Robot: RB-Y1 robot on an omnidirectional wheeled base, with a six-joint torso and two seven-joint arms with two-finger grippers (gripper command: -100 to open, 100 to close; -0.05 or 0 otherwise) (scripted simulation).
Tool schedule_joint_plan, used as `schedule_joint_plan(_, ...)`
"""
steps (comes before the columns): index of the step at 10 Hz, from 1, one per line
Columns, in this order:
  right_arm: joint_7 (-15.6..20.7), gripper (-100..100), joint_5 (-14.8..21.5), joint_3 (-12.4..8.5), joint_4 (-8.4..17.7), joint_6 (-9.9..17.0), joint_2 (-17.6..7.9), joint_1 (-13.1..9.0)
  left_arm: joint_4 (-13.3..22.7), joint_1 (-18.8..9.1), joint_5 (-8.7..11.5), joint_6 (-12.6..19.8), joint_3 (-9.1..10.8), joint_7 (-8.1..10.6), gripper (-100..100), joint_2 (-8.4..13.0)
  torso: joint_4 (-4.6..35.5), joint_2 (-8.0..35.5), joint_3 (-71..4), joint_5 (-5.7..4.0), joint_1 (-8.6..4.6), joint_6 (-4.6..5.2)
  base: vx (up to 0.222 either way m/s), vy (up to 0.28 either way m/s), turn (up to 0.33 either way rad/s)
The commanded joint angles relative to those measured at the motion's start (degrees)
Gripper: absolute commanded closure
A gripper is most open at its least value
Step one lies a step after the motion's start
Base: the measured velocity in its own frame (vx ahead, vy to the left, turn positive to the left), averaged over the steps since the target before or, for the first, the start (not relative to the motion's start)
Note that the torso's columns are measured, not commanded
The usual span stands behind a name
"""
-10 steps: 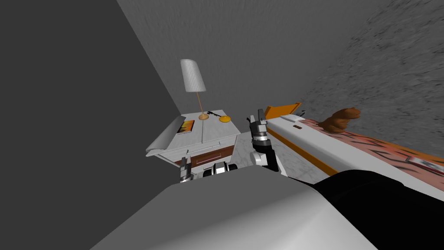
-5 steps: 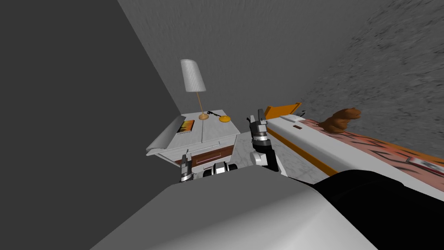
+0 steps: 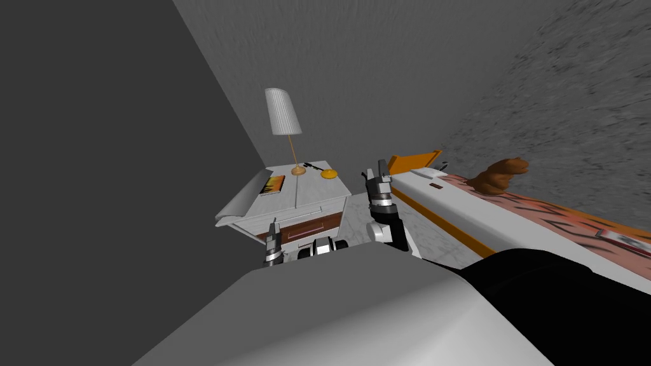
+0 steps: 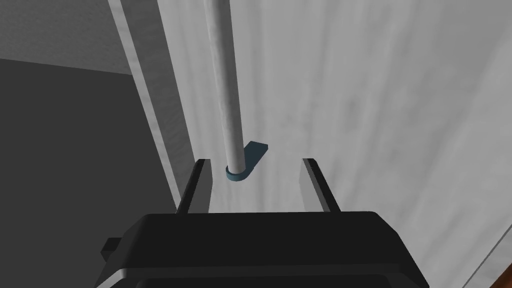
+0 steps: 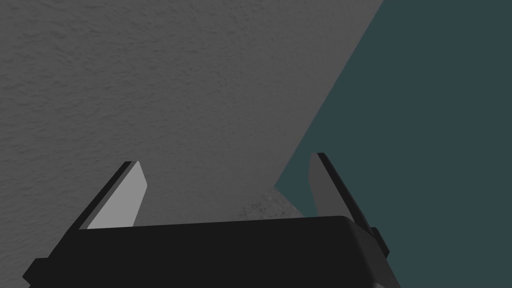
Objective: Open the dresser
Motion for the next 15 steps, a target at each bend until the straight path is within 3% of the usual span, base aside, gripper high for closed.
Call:
schedule_joint_plan(1, 0.0, 0, 0.0, 0.0, 0.0, 0.0, 0.0, 0.0, 2.1, 1.7, -0.2, -3.9, -0.4, -0.08, 100, -0.3, -0.3, -0.3, -0.1, 0.21, 0.2, 0.06, 0.015, 0.015, -0.019)
schedule_joint_plan(4, 0.0, 0, 0.0, 0.0, 0.0, 0.0, 0.0, 0.0, 3.6, 2.5, -0.3, -6.2, -0.65, -0.19, 100, -0.5, -0.5, -0.5, -0.1, 0.38, 0.35, 0.0, 0.019, 0.013, -0.012)
schedule_joint_plan(5, 0.0, 0, 0.0, 0.0, 0.0, 0.0, 0.0, 0.0, 2.0, 2.5, -0.3, -6.5, -0.67, -0.11, 100, -0.5, -0.5, -0.5, -0.1, 0.41, 0.35, 0.03, 0.0, 0.0, 0.0)
schedule_joint_plan(14, 0.0, 0, 0.0, 0.0, 0.0, 0.0, 0.0, 0.0, -3.1, 0.8, -0.3, 2.9, -0.24, 0.74, 100, 0.7, -0.1, 0.0, 0.0, 0.04, 0.06, -0.02, -0.109, -0.022, 0.021)
schedule_joint_plan(15, 0.0, 0, 0.0, 0.0, 0.0, 0.0, 0.0, 0.0, -2.7, 0.8, -0.3, 2.0, -0.3, 0.67, 100, 0.6, -0.1, 0.0, 0.0, 0.04, 0.03, -0.03, -0.046, -0.012, 0.004)
